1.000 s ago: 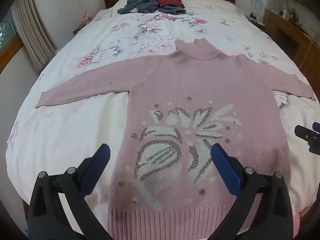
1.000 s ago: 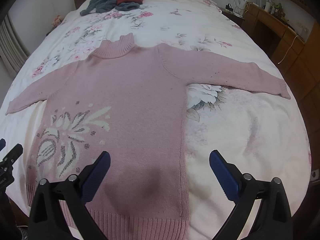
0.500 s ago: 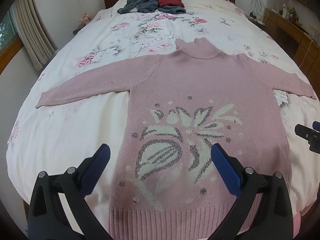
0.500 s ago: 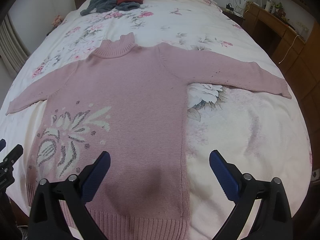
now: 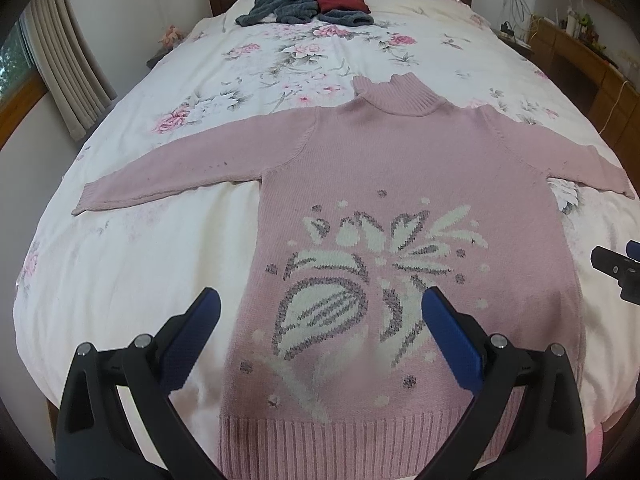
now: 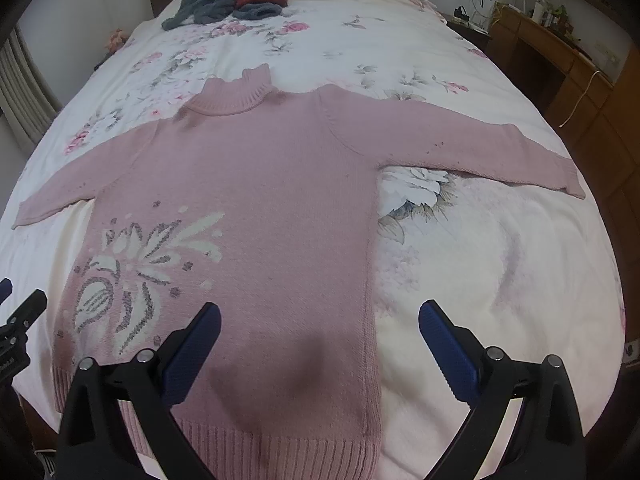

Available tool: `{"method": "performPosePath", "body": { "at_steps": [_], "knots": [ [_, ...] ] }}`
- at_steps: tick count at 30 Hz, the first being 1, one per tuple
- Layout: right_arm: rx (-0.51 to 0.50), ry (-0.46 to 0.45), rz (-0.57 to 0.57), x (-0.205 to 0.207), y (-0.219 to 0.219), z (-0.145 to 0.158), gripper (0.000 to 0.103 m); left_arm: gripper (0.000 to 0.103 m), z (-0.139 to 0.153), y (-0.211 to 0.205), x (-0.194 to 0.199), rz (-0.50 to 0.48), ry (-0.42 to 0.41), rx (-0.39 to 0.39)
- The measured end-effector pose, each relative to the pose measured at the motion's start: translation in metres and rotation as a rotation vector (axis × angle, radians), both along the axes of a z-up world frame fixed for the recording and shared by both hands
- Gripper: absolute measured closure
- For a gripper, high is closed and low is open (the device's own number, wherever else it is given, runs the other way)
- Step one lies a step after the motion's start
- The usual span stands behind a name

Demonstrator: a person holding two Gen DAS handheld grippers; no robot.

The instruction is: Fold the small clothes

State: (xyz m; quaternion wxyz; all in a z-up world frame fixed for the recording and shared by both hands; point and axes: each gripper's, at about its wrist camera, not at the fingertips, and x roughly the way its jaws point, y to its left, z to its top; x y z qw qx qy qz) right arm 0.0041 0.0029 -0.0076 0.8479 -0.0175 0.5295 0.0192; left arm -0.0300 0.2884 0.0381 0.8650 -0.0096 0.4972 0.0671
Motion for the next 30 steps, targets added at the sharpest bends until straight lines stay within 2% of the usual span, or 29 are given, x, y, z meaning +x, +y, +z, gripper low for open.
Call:
{"method": "performPosePath", "body": {
  "at_steps": [30],
  "knots": [
    [0.000, -0.011, 0.007, 0.0011, 0.0022, 0.0042, 0.004, 0.003, 0.0032, 0.0051, -0.0016, 0.005, -0.002, 0.007]
  ]
}}
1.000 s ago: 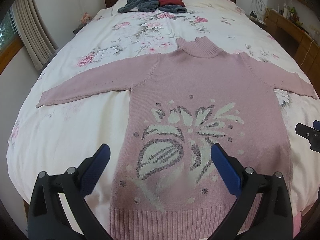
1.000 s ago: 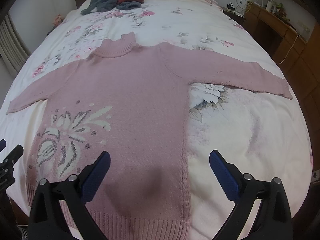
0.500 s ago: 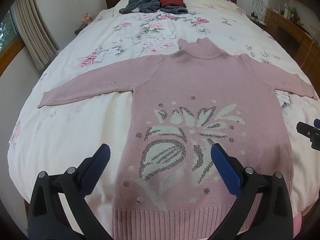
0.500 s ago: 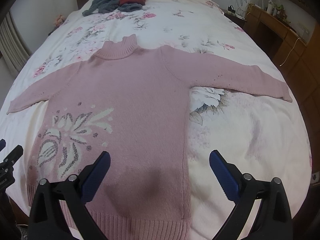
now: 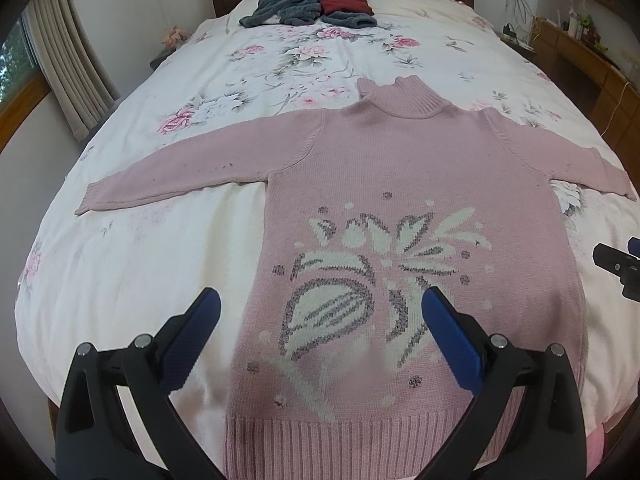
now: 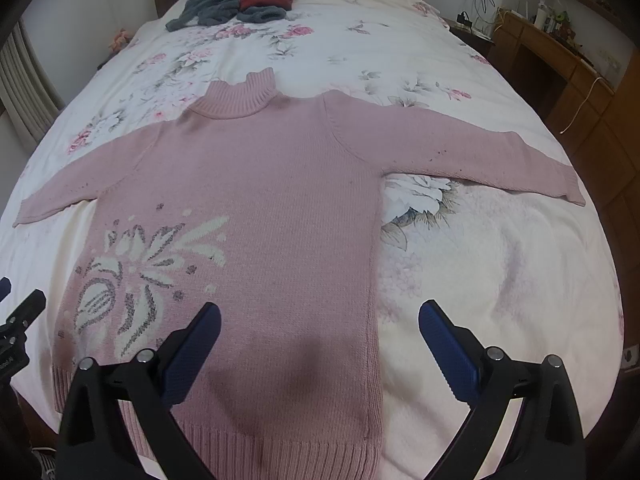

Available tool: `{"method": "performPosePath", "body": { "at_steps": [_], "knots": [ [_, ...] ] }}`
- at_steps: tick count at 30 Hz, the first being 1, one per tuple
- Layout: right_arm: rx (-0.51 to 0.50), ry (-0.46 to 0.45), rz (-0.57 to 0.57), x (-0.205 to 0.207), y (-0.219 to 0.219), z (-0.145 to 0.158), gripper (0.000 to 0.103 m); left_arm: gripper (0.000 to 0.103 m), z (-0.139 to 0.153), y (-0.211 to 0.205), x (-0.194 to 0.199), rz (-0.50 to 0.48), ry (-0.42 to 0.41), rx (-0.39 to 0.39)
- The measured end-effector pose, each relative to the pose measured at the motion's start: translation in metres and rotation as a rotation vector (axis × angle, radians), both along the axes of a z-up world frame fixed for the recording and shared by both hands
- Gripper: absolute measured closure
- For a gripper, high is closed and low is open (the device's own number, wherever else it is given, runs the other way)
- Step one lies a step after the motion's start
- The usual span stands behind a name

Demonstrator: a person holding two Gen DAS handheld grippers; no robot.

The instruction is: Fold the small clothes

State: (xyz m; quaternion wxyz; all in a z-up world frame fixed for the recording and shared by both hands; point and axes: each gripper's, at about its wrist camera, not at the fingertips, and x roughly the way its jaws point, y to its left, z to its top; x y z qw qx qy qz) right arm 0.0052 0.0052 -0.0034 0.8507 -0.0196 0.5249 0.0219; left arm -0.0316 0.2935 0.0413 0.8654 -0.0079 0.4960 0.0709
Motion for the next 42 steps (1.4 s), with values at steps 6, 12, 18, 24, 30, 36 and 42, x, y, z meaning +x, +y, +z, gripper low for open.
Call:
{"method": "performPosePath", "body": {
  "at_steps": [6, 12, 18, 24, 30, 36, 42],
  "knots": [
    [0.000, 0.000, 0.000, 0.000, 0.000, 0.000, 0.004, 0.003, 0.000, 0.000, 0.000, 0.001, -0.001, 0.000],
    [0.001, 0.000, 0.001, 0.000, 0.001, 0.000, 0.004, 0.003, 0.000, 0.002, -0.001, 0.002, -0.002, 0.004],
    [0.013, -0.021, -0.001, 0.001, -0.002, 0.000, 0.004, 0.003, -0.005, -0.002, 0.002, -0.017, -0.004, -0.006],
    [0.035, -0.078, -0.030, 0.027, -0.057, 0.004, 0.004, 0.003, -0.013, -0.034, 0.041, -0.077, -0.003, -0.037],
    [0.087, -0.044, -0.296, 0.098, -0.208, 0.007, 0.004, 0.003, -0.008, -0.092, 0.113, -0.122, -0.043, -0.090],
    [0.043, 0.005, -0.531, 0.160, -0.355, -0.010, 0.004, 0.003, -0.003, -0.159, 0.194, -0.131, -0.104, -0.096],
    [0.105, 0.094, -0.674, 0.194, -0.448, -0.050, 0.004, 0.003, -0.011, -0.208, 0.244, -0.144, -0.125, -0.105]
  ]
}}
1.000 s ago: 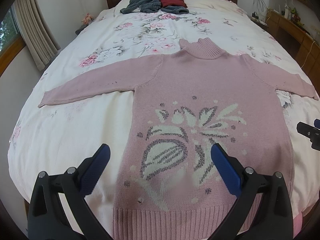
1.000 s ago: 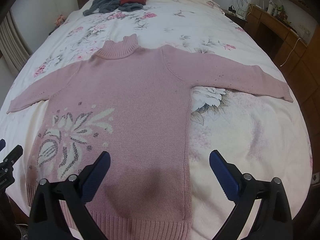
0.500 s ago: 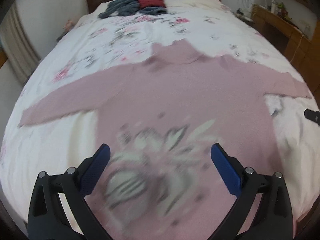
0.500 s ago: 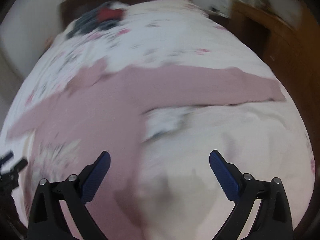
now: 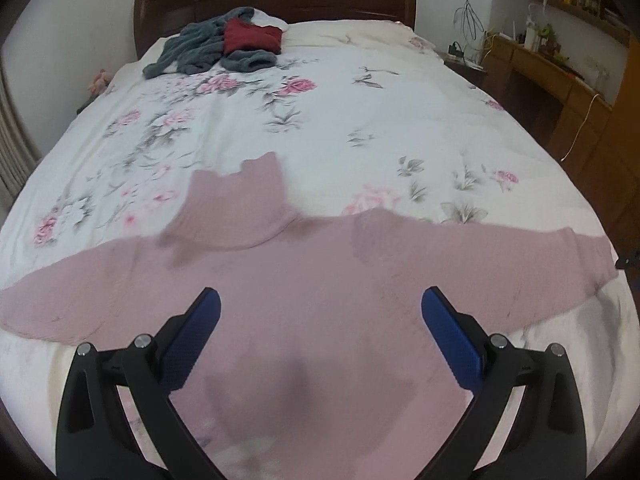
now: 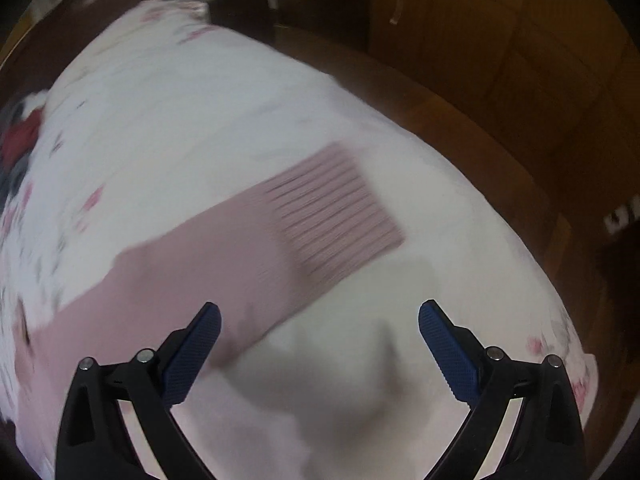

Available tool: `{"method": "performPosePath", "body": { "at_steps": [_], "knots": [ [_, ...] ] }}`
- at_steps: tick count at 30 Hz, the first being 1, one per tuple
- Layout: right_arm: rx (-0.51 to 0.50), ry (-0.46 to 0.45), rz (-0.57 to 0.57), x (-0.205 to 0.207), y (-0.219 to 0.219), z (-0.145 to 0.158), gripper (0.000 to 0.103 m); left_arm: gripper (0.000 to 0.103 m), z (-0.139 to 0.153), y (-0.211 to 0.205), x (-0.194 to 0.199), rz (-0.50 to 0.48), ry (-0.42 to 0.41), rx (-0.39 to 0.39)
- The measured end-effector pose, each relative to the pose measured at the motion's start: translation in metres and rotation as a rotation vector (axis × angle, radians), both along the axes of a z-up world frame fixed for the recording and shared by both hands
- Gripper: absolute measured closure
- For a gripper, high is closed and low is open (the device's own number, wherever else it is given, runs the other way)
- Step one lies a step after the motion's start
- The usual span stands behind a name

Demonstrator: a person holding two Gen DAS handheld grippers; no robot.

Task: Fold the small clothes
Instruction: 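Grasp the ribbed cuff of a pink sweater sleeve with the right gripper, then carry the cuff across the sweater body and open the right gripper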

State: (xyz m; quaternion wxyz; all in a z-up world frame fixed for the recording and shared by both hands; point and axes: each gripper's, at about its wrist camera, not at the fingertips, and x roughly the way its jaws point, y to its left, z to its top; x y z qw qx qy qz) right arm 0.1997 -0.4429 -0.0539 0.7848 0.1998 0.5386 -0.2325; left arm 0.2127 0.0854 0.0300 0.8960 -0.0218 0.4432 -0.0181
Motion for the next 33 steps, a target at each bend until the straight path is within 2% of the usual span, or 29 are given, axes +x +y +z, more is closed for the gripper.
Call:
{"method": "performPosePath", "body": {
  "at_steps": [4, 8, 9, 10, 11, 13, 15, 16, 17, 19, 21, 22, 25, 28, 33],
  "knots": [
    [0.106, 0.018, -0.038, 0.012, -0.029, -0.033, 0.004, 0.003, -0.011, -0.013, 0.014, -0.005, 0.021, 0.004],
    [0.121, 0.006, -0.030, 0.022, -0.031, -0.045, 0.003, 0.003, -0.023, -0.014, 0.019, 0.006, 0.038, 0.008],
    [0.115, 0.004, -0.025, 0.025, -0.030, -0.047, 0.007, 0.003, -0.025, -0.013, 0.018, 0.009, 0.041, 0.008],
    [0.107, 0.000, -0.017, 0.024, -0.027, -0.046, 0.021, 0.003, -0.026, -0.012, 0.018, 0.012, 0.042, 0.011],
    [0.111, -0.008, -0.001, 0.028, -0.029, -0.044, 0.038, 0.003, -0.027, -0.011, 0.017, 0.014, 0.042, 0.014],
    [0.149, -0.040, 0.043, 0.032, -0.026, -0.040, 0.061, 0.003, -0.027, -0.011, 0.016, 0.013, 0.040, 0.019],
    [0.120, -0.048, 0.057, 0.032, -0.022, -0.033, 0.073, 0.003, -0.027, -0.009, 0.015, 0.013, 0.039, 0.021],
    [0.122, -0.070, 0.069, 0.031, -0.021, -0.029, 0.089, 0.003, -0.026, -0.007, 0.014, 0.013, 0.041, 0.022],
    [0.135, -0.101, 0.064, 0.027, -0.023, -0.022, 0.093, 0.003, -0.026, -0.005, 0.013, 0.013, 0.042, 0.021],
    [0.122, -0.130, 0.021, 0.016, -0.030, -0.014, 0.098, 0.003, -0.025, 0.002, 0.010, 0.016, 0.042, 0.016],
    [0.040, -0.102, -0.021, 0.008, -0.037, -0.011, 0.098, 0.003, -0.025, 0.010, 0.008, 0.022, 0.044, 0.013],
    [0.037, -0.088, -0.041, 0.005, -0.043, -0.014, 0.098, 0.003, -0.026, 0.016, 0.007, 0.029, 0.046, 0.014],
    [0.094, -0.085, -0.085, -0.006, -0.053, -0.025, 0.098, 0.003, -0.033, 0.031, 0.004, 0.052, 0.064, 0.021],
    [0.162, -0.150, -0.094, 0.002, -0.058, -0.028, 0.098, 0.003, -0.039, 0.049, -0.001, 0.078, 0.086, 0.013],
    [0.128, -0.182, -0.082, -0.001, -0.054, -0.011, 0.098, 0.003, -0.046, 0.069, -0.008, 0.104, 0.100, 0.031]
  ]
}}
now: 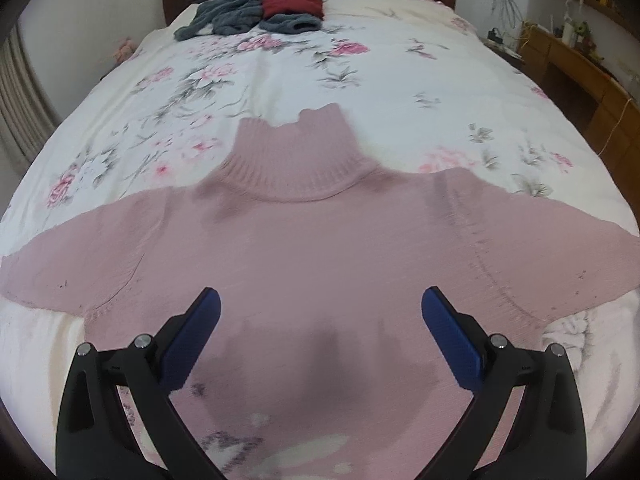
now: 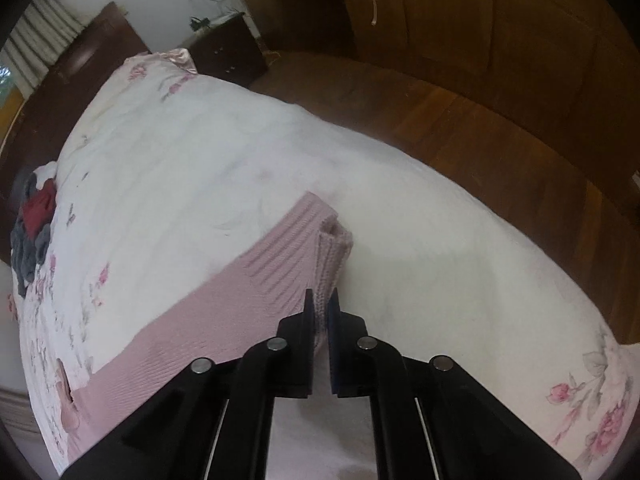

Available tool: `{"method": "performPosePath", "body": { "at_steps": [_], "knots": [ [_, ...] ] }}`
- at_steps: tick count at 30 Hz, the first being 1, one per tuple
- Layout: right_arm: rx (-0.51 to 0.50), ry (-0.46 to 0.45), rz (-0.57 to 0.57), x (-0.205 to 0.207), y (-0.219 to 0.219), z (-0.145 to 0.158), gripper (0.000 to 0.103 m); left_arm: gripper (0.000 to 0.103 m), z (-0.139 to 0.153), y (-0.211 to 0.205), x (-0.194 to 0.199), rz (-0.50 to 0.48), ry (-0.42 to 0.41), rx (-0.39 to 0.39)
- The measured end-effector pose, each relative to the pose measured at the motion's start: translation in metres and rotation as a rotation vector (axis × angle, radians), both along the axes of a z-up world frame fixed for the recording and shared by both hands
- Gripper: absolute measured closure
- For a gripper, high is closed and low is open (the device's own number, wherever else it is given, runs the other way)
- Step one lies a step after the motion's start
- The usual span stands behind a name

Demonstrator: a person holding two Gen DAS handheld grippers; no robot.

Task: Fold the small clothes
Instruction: 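Carry the cuff across the sweater body and open the right gripper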

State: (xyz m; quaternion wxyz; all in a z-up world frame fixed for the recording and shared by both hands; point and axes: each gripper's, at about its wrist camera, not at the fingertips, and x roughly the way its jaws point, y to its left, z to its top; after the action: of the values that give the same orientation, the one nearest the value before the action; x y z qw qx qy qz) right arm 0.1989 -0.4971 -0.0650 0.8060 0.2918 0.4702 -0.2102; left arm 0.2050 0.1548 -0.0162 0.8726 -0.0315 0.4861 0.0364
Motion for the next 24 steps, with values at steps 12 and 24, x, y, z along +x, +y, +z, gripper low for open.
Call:
{"method": "performPosePath", "body": {
  "at_steps": [12, 24],
  "knots": [
    [-0.038, -0.097, 0.370, 0.019, 0.166, 0.063, 0.098, 0.003, 0.008, 0.031, -0.017, 0.000, 0.022, -0.031],
    [0.083, -0.111, 0.783, 0.026, 0.392, 0.053, 0.098, 0.003, 0.006, 0.076, -0.034, 0.011, 0.068, -0.081]
  ]
}}
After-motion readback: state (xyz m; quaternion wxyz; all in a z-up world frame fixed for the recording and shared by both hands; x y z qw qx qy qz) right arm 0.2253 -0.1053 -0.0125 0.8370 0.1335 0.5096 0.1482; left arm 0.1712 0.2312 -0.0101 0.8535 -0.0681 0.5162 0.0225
